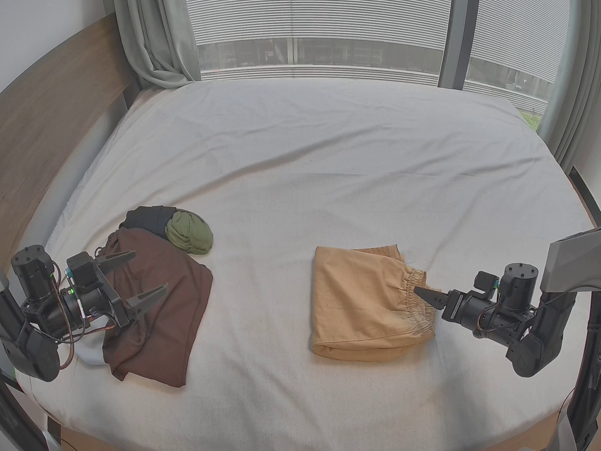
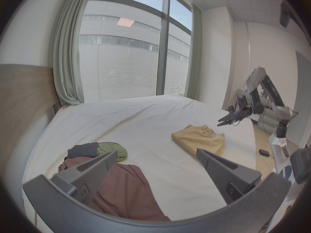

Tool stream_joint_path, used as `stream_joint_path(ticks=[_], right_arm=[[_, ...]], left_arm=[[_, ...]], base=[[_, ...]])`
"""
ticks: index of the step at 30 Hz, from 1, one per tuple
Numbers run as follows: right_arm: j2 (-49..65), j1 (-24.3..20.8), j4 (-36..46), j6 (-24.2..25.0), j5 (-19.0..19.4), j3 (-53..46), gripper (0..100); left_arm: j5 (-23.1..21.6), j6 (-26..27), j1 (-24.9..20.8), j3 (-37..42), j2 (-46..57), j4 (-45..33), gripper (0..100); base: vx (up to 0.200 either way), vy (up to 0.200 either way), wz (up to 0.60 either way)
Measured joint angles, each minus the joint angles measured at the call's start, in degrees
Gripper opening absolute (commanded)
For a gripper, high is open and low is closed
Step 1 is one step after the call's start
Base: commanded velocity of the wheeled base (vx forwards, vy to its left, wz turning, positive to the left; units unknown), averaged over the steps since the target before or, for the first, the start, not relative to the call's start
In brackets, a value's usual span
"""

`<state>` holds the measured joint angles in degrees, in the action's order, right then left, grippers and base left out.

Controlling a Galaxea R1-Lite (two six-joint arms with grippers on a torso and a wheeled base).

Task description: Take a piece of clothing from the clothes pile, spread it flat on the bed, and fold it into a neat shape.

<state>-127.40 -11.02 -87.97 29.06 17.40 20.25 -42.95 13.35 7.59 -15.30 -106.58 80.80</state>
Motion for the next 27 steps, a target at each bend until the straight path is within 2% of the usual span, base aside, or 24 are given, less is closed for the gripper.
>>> stream_joint_path(ticks=[3,5,15,27], right_arm=[[0.2,0.2,0.2,-0.8,0.0,-0.6,100],[0.2,0.4,0.3,-1.5,0.0,-1.0,100],[-3.9,1.8,0.6,-2.7,0.0,-3.0,100],[-10.5,1.3,0.5,-2.1,0.0,-1.7,100]], left_arm=[[0.1,0.8,0.3,2.2,-2.9,6.3,100],[0.2,0.9,0.3,3.5,-4.1,7.9,100],[-0.7,0.8,0.1,9.1,-6.5,8.0,100],[-1.7,1.1,-0.2,10.6,-6.6,8.0,100]], base=[[0.000,0.000,0.00],[0.000,0.000,0.00],[0.000,0.000,0.00],[0.000,0.000,0.00]])
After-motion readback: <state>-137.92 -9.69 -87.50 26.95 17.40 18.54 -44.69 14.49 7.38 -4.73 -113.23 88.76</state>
